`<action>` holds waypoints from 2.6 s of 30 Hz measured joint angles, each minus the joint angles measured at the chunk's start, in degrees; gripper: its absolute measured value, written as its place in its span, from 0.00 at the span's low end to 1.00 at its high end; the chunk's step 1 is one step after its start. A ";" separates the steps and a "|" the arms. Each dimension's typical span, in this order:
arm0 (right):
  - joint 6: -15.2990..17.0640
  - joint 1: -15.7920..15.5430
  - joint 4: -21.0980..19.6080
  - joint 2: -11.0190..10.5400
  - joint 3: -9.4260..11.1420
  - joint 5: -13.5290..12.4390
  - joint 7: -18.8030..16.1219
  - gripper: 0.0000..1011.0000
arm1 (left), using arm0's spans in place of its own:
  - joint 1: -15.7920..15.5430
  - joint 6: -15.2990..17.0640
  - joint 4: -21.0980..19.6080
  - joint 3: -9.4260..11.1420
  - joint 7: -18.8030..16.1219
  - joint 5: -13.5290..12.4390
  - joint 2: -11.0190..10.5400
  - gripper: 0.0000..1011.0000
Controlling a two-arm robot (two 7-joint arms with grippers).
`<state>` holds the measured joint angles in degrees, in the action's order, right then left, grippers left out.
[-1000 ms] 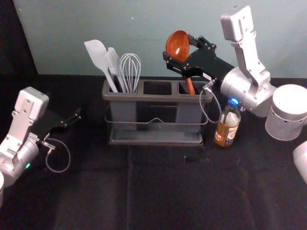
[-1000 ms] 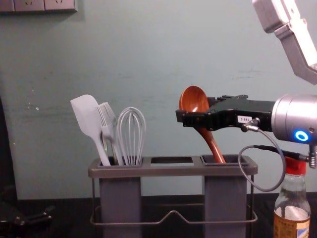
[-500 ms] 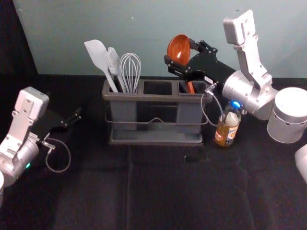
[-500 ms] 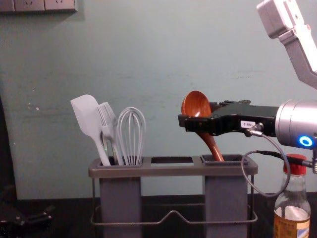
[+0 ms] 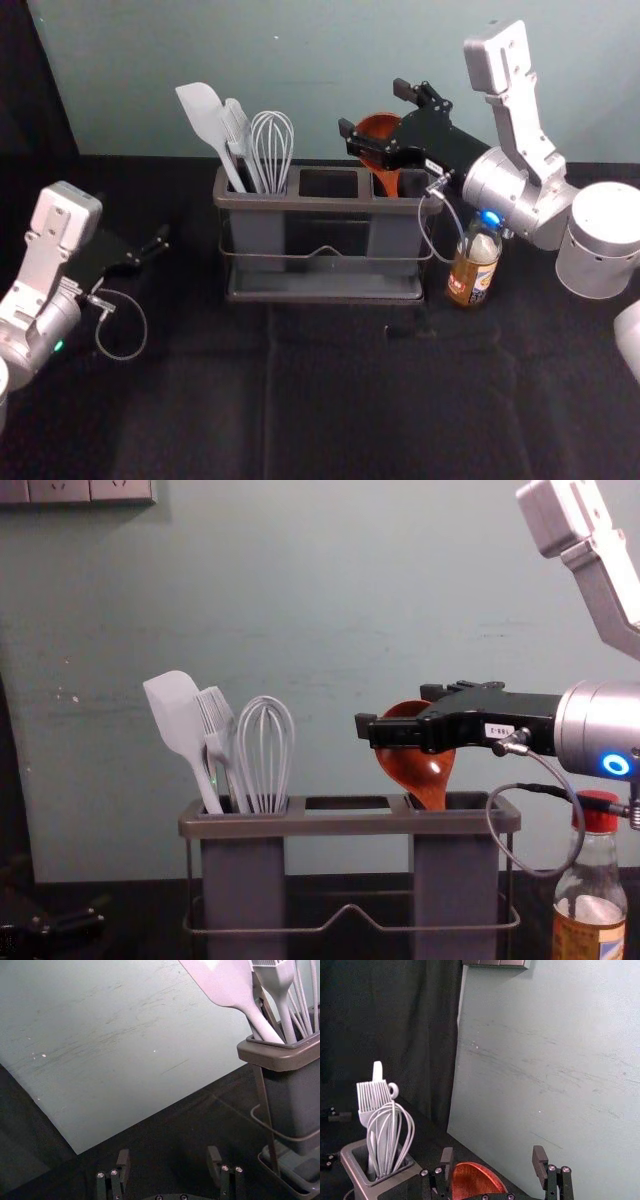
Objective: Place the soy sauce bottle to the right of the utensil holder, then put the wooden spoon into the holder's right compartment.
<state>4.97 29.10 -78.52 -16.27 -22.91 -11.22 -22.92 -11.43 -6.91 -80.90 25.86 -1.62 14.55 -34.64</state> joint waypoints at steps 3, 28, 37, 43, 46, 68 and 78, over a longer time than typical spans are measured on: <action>0.00 0.01 0.00 0.01 -0.02 0.02 0.04 0.99 | 0.00 0.00 0.00 0.00 0.00 0.00 0.00 0.99; 9.47 -3.40 -12.93 -3.76 1.83 -2.26 0.80 0.99 | 0.00 0.00 0.00 0.00 0.00 0.00 0.00 0.99; 22.78 -9.99 -23.45 -5.30 5.15 -3.55 7.47 0.99 | 0.00 0.00 0.00 0.00 0.00 0.00 0.00 0.99; 24.41 -17.17 -29.09 -5.03 8.73 -3.10 11.69 0.99 | 0.00 0.00 0.00 0.00 0.00 0.00 0.00 0.99; 23.36 -20.14 -30.96 -5.10 9.92 -2.68 12.61 0.99 | 0.00 0.00 0.00 0.00 0.00 0.00 0.00 0.99; -1.04 -38.26 -28.62 -3.34 13.83 12.20 23.80 0.99 | 0.00 0.00 0.00 0.00 0.00 0.00 0.00 0.99; -3.99 -39.51 -25.50 -1.10 13.58 14.25 24.56 0.99 | 0.00 0.00 0.00 0.00 0.00 0.00 0.00 0.99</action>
<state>0.98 -10.41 -104.02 -17.36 -9.33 3.03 1.64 -11.43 -6.91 -80.90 25.86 -1.62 14.55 -34.65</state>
